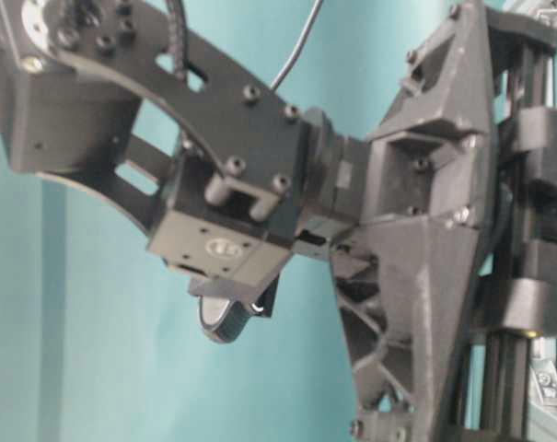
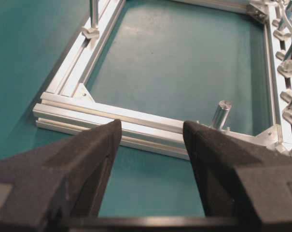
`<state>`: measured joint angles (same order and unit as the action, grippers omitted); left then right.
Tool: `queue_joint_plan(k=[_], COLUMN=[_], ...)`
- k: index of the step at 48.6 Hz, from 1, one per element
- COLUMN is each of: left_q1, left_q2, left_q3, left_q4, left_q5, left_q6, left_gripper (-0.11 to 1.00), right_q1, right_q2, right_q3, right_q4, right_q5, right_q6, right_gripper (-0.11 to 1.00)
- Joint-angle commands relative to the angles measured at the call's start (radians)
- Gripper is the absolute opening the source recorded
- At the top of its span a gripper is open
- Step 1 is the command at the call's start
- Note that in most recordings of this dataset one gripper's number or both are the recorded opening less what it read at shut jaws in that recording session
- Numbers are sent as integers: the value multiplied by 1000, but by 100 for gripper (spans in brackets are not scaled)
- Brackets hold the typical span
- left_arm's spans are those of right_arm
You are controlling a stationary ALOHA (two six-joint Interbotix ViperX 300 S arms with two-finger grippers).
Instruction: Move the cable alternately left and right between 8 closely spaced pins so it hooks onto each one.
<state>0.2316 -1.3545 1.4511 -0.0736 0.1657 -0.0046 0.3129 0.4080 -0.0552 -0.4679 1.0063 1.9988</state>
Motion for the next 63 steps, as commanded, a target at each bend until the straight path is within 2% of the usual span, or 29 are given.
queue_joint_plan(k=[1, 48, 63], left_q1=[-3, -5, -3], left_q2=[9, 9, 8], left_q3=[-15, -14, -14], left_q4=[3, 3, 3], left_q5=[-5, -6, -6], left_q6=[-2, -2, -2], left_gripper=[64, 64, 64], right_q1=[2, 2, -35], right_q2=[-23, -23, -25], right_q3=[-8, -8, -8], right_q4=[-3, -5, -26], right_q5=[-3, 2, 2], right_q6=[-2, -2, -29], right_gripper=[15, 15, 15])
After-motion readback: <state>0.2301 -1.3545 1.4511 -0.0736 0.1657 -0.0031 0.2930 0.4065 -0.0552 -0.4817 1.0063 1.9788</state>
